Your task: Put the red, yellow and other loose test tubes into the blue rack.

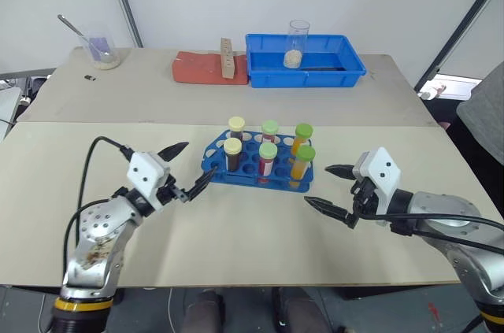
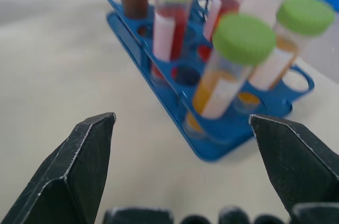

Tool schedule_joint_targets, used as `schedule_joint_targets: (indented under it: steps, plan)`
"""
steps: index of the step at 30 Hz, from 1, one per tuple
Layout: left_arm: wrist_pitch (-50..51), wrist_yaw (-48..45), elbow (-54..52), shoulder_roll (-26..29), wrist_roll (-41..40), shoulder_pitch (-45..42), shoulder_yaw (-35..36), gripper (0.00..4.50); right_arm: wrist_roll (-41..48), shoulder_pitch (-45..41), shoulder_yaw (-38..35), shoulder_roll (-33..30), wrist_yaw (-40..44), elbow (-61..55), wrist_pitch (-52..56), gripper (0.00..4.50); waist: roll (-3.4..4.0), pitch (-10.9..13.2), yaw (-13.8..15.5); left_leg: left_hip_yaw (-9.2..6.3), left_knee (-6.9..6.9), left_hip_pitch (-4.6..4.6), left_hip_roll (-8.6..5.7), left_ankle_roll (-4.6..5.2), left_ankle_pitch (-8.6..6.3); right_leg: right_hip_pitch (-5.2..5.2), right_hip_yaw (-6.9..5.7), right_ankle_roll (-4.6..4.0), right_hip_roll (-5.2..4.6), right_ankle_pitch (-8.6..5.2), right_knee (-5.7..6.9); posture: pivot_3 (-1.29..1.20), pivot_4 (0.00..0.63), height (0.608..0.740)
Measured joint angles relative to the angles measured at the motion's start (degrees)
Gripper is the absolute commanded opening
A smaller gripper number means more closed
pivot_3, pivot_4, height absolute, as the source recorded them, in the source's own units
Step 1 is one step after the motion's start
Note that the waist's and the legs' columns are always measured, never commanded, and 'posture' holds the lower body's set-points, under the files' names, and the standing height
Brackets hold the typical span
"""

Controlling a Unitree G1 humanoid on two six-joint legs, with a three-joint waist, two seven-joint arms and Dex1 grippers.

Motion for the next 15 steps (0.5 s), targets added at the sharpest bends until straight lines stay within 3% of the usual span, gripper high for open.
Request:
schedule_joint_targets:
  steps: [9, 15]
  plan:
    - [3.3, -1.2, -2.0, 3.6, -0.9, 7.1, 2.4, 4.41, -6.6, 0.0, 4.4, 3.0, 2.1, 6.3, -3.7, 4.50, 0.01, 0.0, 0.0, 0.05, -0.11, -0.08, 0.02, -0.01, 0.00, -0.19, 0.00, -0.06, -0.02, -0.04, 0.00, 0.00, 0.150, 0.740]
    - [11.5, -1.3, -6.4, 10.4, -1.8, 11.4, 8.2, 4.41, -3.0, 2.8, -2.1, -0.1, 9.7, 3.3, -5.4, 4.50, 0.02, 0.0, 0.1, 0.07, -0.15, -0.25, 0.03, -0.01, 0.00, -0.46, -0.01, -0.10, -0.01, -0.07, 0.05, 0.00, 0.150, 0.740]
